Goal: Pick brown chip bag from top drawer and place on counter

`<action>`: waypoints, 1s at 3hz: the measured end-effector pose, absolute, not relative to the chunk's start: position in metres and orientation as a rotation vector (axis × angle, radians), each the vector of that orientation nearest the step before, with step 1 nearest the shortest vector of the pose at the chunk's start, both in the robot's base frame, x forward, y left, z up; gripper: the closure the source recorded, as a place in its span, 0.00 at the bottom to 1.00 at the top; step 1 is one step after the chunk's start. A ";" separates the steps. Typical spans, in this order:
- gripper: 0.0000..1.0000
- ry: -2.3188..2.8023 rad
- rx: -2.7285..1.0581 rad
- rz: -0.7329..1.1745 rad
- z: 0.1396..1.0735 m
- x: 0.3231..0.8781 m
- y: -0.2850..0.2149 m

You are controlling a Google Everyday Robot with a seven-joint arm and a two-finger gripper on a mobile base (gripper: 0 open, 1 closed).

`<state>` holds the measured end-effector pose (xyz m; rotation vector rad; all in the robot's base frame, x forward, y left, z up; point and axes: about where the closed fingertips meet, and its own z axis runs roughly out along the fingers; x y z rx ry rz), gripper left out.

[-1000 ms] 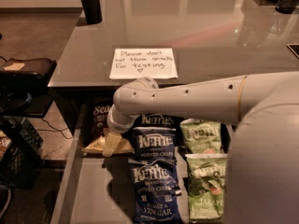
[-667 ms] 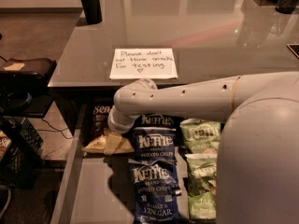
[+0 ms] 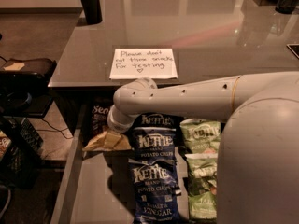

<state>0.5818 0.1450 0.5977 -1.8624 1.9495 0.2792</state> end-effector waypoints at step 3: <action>1.00 1.945 -1.798 0.316 0.621 0.577 0.141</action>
Offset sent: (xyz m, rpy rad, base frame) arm -0.0030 -0.0059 0.0288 0.1174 -0.0429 -0.0566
